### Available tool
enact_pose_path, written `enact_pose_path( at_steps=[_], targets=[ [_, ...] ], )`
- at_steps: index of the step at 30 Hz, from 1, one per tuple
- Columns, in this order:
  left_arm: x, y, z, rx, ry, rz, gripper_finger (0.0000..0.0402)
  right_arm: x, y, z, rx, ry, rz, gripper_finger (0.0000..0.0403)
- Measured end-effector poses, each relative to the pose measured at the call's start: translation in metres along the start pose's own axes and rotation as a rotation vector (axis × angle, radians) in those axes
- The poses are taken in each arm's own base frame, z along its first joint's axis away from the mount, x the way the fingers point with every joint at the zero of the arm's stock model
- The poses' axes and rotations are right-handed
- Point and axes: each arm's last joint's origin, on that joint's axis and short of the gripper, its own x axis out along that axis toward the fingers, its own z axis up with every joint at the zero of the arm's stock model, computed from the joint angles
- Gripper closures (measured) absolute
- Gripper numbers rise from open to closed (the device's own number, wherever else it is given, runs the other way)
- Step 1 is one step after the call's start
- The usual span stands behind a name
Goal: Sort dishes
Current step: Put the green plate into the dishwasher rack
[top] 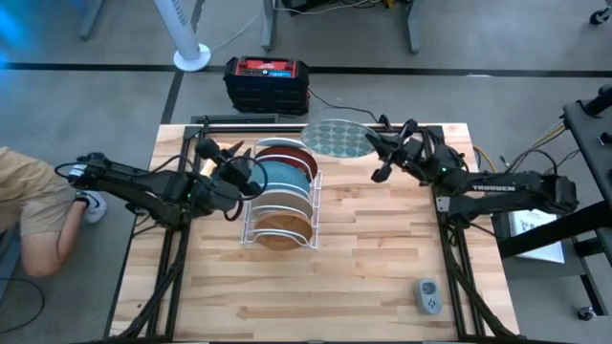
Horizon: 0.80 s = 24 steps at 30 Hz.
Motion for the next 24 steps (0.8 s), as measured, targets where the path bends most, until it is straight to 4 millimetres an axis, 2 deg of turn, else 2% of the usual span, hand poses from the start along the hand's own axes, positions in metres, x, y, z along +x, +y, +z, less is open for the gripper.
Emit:
enact_pose_path(
  at_steps=[5,14,24],
  targets=[
    [0.007,0.003,-0.003,0.014,0.030,0.036,0.0288,0.006,-0.002,-0.003,0.040,-0.041,-0.008,0.0403],
    [0.032,0.005,-0.020,0.084,0.137,0.116,0.0288,0.016,0.004,-0.018,0.088,-0.051,0.012,0.0403],
    [0.040,0.013,-0.023,0.061,0.168,0.151,0.0288,0.032,0.012,-0.040,0.096,-0.034,0.008,0.0403]
  ],
)
